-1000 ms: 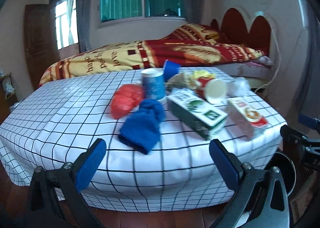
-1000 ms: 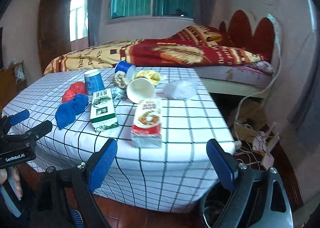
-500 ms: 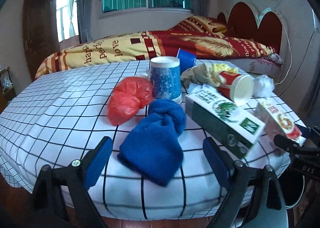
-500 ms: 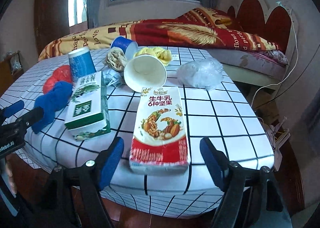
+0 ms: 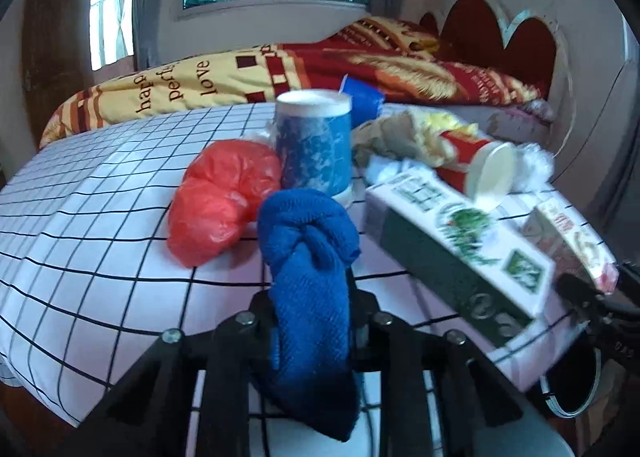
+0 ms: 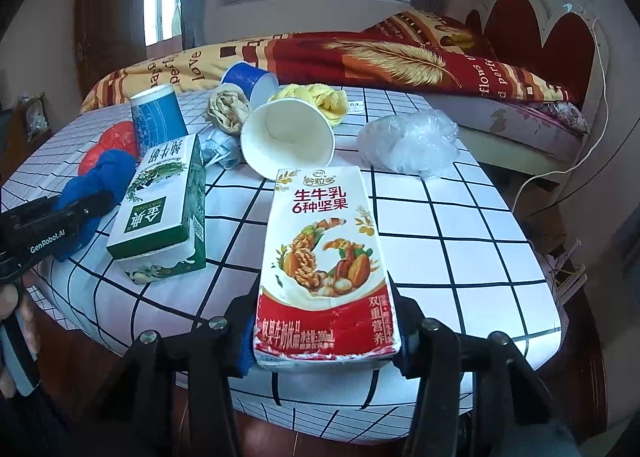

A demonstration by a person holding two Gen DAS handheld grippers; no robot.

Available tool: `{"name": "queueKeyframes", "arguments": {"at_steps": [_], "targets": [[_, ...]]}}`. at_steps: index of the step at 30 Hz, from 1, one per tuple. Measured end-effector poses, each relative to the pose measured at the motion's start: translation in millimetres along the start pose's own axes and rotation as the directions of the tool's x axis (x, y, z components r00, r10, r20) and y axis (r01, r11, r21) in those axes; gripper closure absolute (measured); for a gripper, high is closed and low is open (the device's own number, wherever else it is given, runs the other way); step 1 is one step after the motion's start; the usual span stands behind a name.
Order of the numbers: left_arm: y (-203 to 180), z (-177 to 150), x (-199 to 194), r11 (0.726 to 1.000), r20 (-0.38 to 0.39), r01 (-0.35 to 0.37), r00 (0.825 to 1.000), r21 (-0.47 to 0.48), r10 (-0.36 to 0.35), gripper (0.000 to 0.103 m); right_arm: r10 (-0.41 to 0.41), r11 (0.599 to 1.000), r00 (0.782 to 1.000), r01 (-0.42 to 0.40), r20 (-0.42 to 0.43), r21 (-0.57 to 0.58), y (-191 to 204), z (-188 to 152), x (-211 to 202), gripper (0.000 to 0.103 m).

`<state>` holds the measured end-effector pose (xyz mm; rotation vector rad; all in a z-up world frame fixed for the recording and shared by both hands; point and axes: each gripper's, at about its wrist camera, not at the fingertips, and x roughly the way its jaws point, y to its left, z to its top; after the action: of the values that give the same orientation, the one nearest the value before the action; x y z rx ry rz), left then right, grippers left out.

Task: Collect trash
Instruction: 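Carry sock and carton to the black bin and open both tools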

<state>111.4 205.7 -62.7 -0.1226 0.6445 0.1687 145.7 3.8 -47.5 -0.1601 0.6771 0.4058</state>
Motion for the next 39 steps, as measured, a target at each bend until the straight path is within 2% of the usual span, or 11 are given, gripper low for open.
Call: {"name": "queueKeyframes", "arguments": {"at_steps": [9,17,27,39], "targets": [[-27.2,7.8,-51.1,0.997,0.081,0.067,0.994,0.030,-0.069,0.081,-0.033,0.999,0.998,0.032,0.048,0.032,-21.2,-5.8,-32.7,0.050],[-79.1,9.6,-72.6,0.976,0.100,0.189,0.975,0.108,-0.200,0.081,-0.095,0.993,0.993,0.090,0.074,0.073,-51.8,-20.3,-72.3,0.050],[-155.3,-6.6,-83.1,0.909,0.058,0.356,0.925,0.218,-0.376,0.081,-0.218,0.961,0.974,0.204,0.058,0.186,-116.2,-55.5,-116.6,0.050],[-222.9,-29.4,-91.4,0.820,-0.028,0.480,0.868,0.312,-0.496,0.081,-0.316,0.917,0.949,0.302,0.012,0.260,-171.2,-102.9,-152.4,0.050]]}}
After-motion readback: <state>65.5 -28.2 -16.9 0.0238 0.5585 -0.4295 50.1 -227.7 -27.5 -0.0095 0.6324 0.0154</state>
